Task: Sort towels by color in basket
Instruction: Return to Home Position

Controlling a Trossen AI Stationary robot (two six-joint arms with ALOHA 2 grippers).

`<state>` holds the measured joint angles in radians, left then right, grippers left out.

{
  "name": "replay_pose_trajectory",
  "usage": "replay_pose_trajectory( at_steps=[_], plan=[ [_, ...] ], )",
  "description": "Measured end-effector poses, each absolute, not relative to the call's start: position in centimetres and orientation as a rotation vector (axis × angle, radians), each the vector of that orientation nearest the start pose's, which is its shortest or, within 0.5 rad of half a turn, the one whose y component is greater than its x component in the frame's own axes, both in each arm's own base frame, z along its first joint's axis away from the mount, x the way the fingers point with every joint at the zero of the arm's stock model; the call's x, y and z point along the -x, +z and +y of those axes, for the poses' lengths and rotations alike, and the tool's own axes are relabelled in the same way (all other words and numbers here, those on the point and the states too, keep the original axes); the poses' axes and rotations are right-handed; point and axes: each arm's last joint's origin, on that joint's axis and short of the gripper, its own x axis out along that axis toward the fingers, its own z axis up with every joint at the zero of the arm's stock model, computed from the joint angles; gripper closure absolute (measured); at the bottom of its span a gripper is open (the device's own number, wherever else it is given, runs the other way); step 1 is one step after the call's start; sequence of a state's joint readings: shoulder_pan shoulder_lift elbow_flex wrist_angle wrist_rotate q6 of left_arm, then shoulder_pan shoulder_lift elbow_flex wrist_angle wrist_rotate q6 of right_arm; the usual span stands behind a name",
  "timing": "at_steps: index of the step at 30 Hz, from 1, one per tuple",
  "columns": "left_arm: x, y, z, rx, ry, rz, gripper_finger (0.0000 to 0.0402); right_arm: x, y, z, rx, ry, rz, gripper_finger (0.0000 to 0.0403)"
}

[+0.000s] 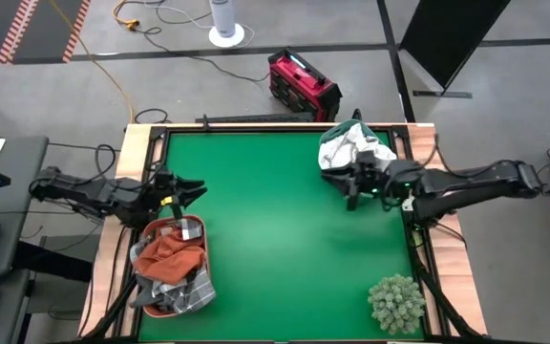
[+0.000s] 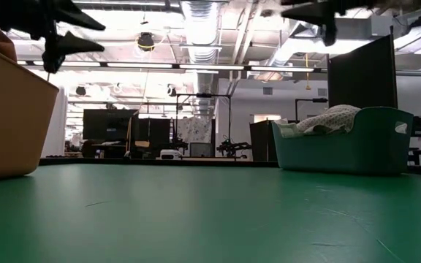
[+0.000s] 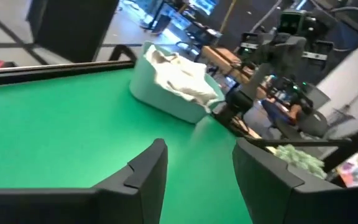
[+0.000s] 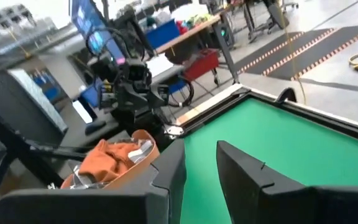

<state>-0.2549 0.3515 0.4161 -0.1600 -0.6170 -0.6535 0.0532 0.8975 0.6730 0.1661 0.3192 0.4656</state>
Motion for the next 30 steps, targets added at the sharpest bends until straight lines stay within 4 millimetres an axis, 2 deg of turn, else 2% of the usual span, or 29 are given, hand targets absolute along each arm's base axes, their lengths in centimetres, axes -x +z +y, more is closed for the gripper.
replay_pose_trajectory(
  at_steps=[4,11,14,20,25,30],
  plan=[
    [-10.8,25.5,-0.2,0.618,0.426,-0.061,0.0239,-17.9,29.7,-0.5,-0.469,-0.293,-0.041,0.0283],
    [-11.4,23.7,1.4,0.643,0.412,-0.101,0.0251,-15.6,27.7,-0.7,-0.511,-0.286,-0.117,0.0283],
    [-11.5,23.1,1.8,0.642,0.418,-0.078,0.0257,-15.1,26.5,-0.7,-0.539,-0.273,-0.166,0.0283],
    [-11.5,22.9,1.9,0.596,0.41,-0.061,0.0273,-14.8,22.8,-0.8,-0.622,-0.253,-0.246,0.0284],
    [-11.6,22.3,1.7,0.582,0.4,-0.021,0.0289,-14.2,21.0,-0.9,-0.654,-0.226,-0.341,0.0295],
    [-11.9,20.2,1.4,0.595,0.359,-0.067,0.0313,-13.7,19.7,-0.9,-0.668,-0.221,-0.356,0.0305]
  ],
)
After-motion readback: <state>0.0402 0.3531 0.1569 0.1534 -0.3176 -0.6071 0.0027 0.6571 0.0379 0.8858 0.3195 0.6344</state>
